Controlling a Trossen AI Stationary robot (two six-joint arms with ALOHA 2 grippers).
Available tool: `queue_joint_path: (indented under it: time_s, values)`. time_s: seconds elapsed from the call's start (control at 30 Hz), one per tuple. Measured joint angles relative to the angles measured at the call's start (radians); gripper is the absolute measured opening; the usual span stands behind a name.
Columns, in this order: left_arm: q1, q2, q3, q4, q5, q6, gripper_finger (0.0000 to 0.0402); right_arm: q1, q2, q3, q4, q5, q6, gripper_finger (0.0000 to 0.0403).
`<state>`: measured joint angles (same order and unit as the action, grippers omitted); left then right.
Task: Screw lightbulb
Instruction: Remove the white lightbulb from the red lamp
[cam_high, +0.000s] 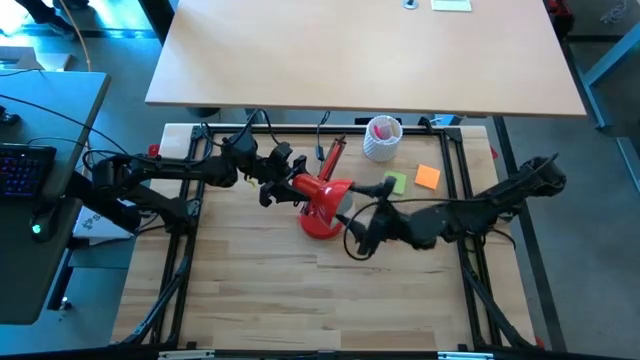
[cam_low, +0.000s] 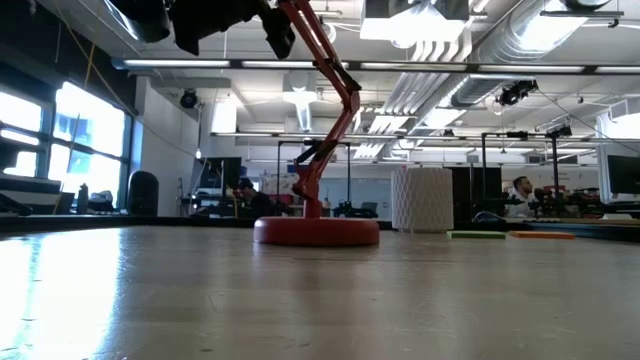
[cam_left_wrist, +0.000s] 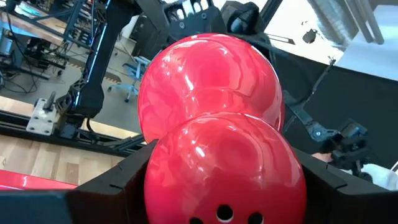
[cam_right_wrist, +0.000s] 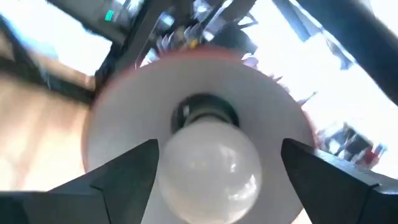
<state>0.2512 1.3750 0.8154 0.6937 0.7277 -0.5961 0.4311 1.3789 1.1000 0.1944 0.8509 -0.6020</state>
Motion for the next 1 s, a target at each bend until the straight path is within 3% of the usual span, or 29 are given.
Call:
queue_joint_path:
  time_s: [0.13,0.23,0.33,0.43,0.73,0.87,1.0]
  values:
    - [0.000,0.000,0.000,0.000,-0.001,0.000,0.0251,0.069,0.000,0.000,0.014,0.118,0.246,0.0338]
    - [-0.002,0.000,-0.001,0.000,-0.003,0.003,0.0251,0.086,0.000,0.000,-0.029,0.174,0.555,0.0339]
    - [-0.004,0.000,-0.001,0.008,-0.008,0.003,0.0251,0.071,0.000,0.000,-0.099,0.129,0.936,0.0339]
    - [-0.004,0.001,-0.001,0.012,-0.011,-0.002,0.0251,0.032,0.000,0.000,-0.144,0.079,1.079,0.0339]
    - [-0.007,0.001,-0.002,0.006,-0.007,0.021,0.0251,-0.085,-0.001,0.000,-0.108,-0.081,1.071,0.0337]
    - [-0.019,0.001,-0.002,0.006,-0.015,0.021,0.0251,-0.111,0.000,0.000,-0.108,-0.171,0.925,0.0318]
    - [-0.034,0.001,-0.002,0.006,-0.022,0.027,0.0251,-0.111,0.000,0.000,-0.103,-0.174,0.769,0.0284]
